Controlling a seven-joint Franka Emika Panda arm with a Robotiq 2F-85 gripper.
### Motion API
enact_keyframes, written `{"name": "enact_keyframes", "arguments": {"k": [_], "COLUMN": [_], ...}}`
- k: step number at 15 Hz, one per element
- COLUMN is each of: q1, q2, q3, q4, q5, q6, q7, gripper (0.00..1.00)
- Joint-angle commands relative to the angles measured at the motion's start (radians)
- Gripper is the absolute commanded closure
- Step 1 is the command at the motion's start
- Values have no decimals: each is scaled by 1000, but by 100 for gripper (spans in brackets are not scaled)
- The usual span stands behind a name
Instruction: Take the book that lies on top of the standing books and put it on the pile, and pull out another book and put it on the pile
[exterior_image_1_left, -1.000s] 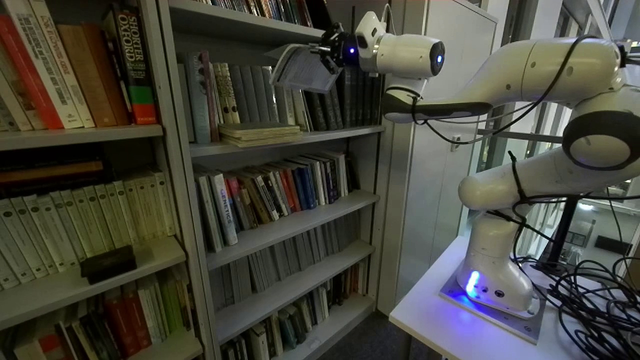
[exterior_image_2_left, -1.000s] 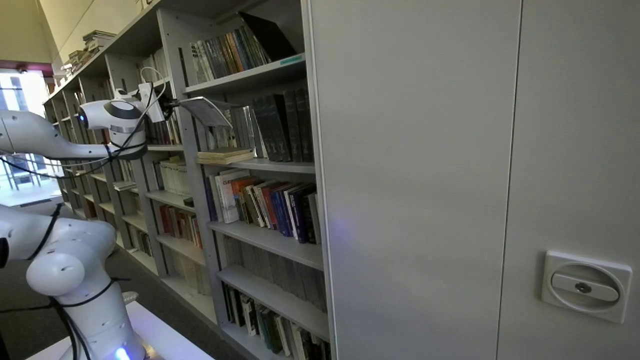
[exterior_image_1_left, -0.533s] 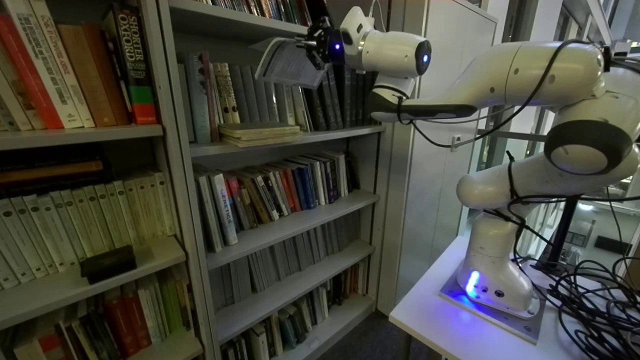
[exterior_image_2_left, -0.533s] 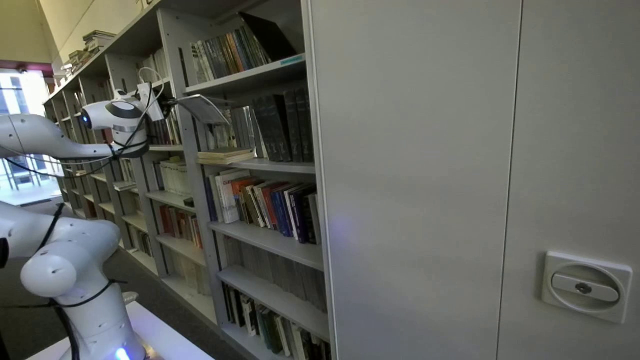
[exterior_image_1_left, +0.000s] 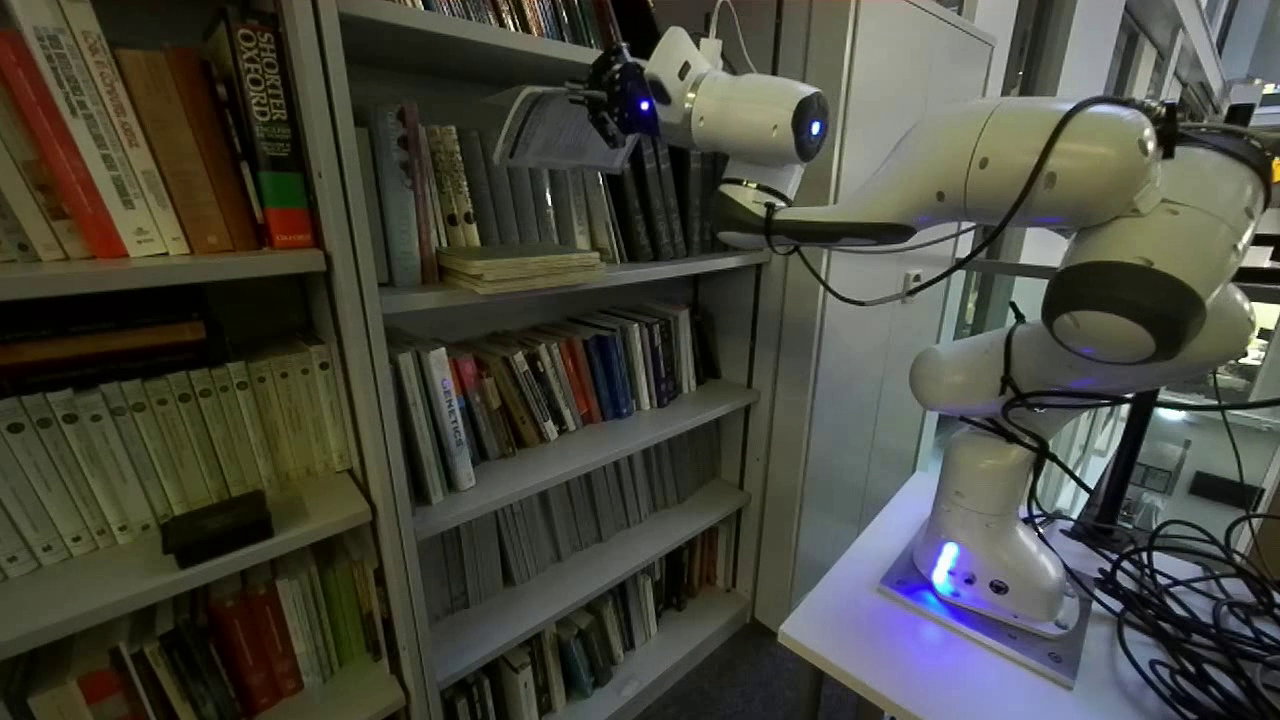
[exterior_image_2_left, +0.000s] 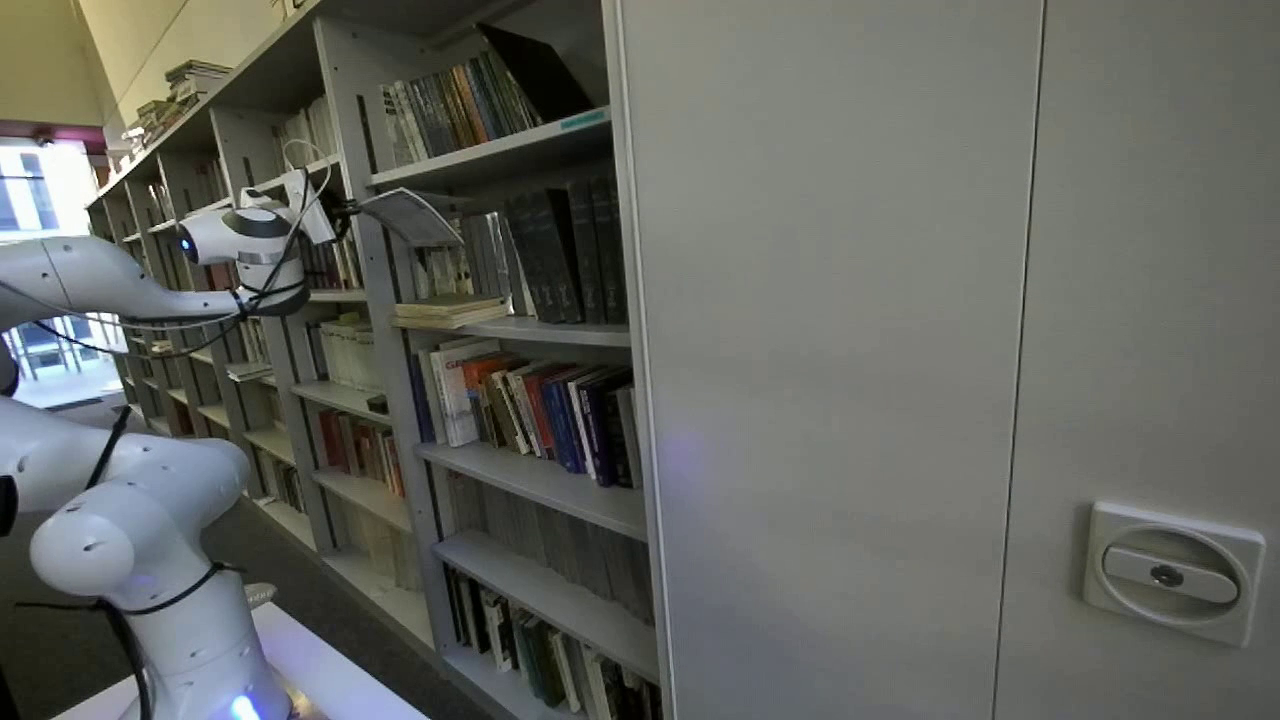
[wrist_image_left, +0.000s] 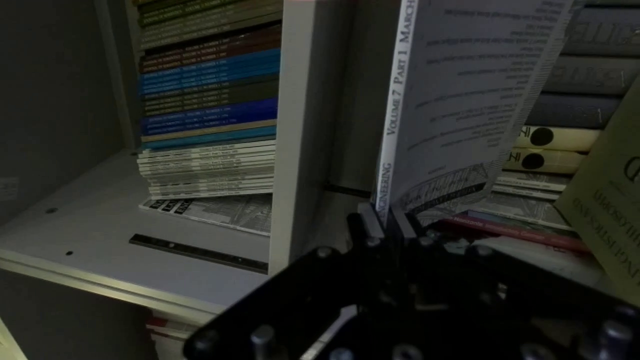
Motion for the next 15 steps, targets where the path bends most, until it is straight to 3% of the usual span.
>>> {"name": "enact_keyframes", "arguments": {"k": [1,15], "q1": [-73,-234], "q2": [-18,-20], "q3": [39,221], "q4": [32,118], "q5": [16,14], "q6": [6,5], "q7": [0,8], "gripper": [98,98]}}
